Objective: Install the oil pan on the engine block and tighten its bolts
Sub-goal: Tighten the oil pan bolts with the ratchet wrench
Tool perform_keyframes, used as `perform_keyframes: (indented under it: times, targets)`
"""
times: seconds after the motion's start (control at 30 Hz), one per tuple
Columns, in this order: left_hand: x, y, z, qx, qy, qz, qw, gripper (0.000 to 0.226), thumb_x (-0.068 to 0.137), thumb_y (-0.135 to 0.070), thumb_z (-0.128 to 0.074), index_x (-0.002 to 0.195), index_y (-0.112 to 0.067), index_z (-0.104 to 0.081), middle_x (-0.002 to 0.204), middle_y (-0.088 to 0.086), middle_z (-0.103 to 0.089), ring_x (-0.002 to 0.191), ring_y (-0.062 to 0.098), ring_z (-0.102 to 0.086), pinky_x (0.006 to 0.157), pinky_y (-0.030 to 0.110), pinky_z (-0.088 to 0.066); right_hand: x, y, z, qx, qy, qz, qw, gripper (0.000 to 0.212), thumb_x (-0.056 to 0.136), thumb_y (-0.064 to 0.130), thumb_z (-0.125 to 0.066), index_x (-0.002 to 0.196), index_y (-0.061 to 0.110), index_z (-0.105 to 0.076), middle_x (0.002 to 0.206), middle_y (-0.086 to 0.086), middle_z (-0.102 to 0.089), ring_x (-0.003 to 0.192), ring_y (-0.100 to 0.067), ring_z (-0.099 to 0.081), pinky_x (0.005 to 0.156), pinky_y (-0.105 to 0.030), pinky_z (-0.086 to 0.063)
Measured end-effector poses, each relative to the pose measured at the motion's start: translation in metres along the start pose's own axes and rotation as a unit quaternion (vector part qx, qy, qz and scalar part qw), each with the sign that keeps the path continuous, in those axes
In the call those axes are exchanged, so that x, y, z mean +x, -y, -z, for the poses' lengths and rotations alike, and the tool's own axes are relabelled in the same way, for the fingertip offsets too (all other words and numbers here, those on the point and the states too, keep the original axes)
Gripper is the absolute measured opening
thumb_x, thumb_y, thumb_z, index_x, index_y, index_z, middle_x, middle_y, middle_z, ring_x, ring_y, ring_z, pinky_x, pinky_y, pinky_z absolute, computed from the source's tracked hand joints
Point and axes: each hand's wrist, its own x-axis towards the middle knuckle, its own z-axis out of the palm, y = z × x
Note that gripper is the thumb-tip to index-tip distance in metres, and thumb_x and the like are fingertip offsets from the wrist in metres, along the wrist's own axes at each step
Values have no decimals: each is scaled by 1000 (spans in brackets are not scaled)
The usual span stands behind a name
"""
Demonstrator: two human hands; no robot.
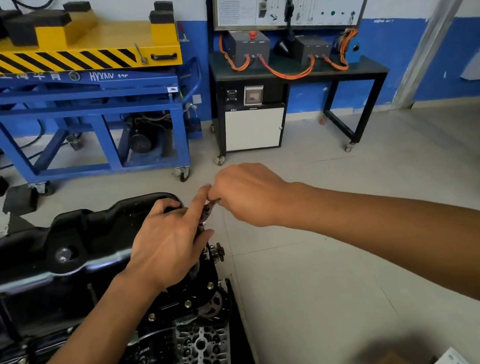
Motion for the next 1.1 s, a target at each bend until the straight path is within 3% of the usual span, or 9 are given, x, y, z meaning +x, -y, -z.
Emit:
perform_keyframes:
  times: [0.2, 0.33, 0.43, 0.53, 0.67, 0.83, 0.93, 1.0, 1.1]
  targets:
    - [-1, 1, -2, 4, -14, -4, 1000, 90, 86, -35, -72, 154, -3, -23, 76, -2, -73, 76, 25, -70, 97, 31, -29, -10, -11, -16, 66, -25, 51, 996, 36, 96, 3, -50, 130, 13, -59, 115, -5, -57, 107, -23, -50, 75, -43, -51]
    - [-2, 1, -1, 5, -17, -8, 1000, 90, 85, -35, -73, 154, -4, -24, 76, -2, -73, 75, 25, -70, 98, 30, -29, -16, -12, -17, 91, -15, 41, 995, 38, 98, 13, -53, 136, 15, -53, 123, -3, -53, 115, -20, -44, 81, -39, -50]
    - [-2, -3, 0, 9, -17, 2, 1000, 81, 87, -33, -71, 152, -4, -34, 72, 0, -71, 72, 25, -69, 98, 32, -31, -19, -5, -10, 68, -12, 8, 998, 21, 99, 36, -54, 103, 17, -62, 95, -1, -57, 93, -24, -55, 66, -35, -44]
    - [-1, -7, 0, 5, -6, 22, 1000, 75, 90, -31, -69, 153, -6, -36, 75, 0, -72, 76, 25, -70, 99, 33, -32, -21, 7, -2, 54, -3, -36, 998, 45, 97, 44, -55, 61, 22, -41, 60, 4, -42, 54, -18, -45, 48, -29, -25]
    - [-1, -6, 3, 0, 21, 26, 999, 86, 77, -16, -69, 155, -5, -32, 81, 2, -73, 81, 25, -71, 102, 31, -27, -17, 37, -7, 218, 50, -95, 970, 44, 92, 38, -56, 52, 21, -48, 51, 4, -48, 49, -15, -50, 47, -27, -32]
    - [-2, -4, 3, -9, 25, 15, 1000, 87, 76, -12, -69, 154, -5, -32, 79, 2, -72, 80, 26, -70, 103, 31, -27, -13, 40, -3, 257, 80, -117, 956, 42, 90, 32, -60, 52, 19, -48, 47, 5, -46, 47, -14, -49, 48, -28, -34]
    - [0, -3, 3, -17, -2, 3, 1000, 79, 83, -19, -72, 152, -8, -35, 80, 1, -73, 77, 26, -70, 100, 32, -29, -16, 27, 1, 188, 63, -88, 976, 37, 90, 33, -66, 60, 20, -49, 56, 5, -49, 53, -15, -51, 49, -28, -34]
    - [-1, -2, 1, -24, -6, -2, 1000, 80, 87, -25, -71, 153, -12, -27, 80, 0, -74, 78, 25, -70, 100, 32, -29, -17, 19, 5, 101, 43, -59, 992, 13, 92, 17, -63, 79, 19, -59, 68, 3, -51, 60, -19, -52, 48, -29, -30]
    - [-2, 0, 0, -30, -4, -2, 1000, 87, 87, -26, -73, 153, -12, -18, 79, -1, -74, 81, 25, -70, 100, 30, -27, -12, 9, 6, -16, 5, -8, 1000, 44, 87, -5, -48, 118, 21, -65, 91, -3, -59, 74, -26, -54, 54, -31, -31]
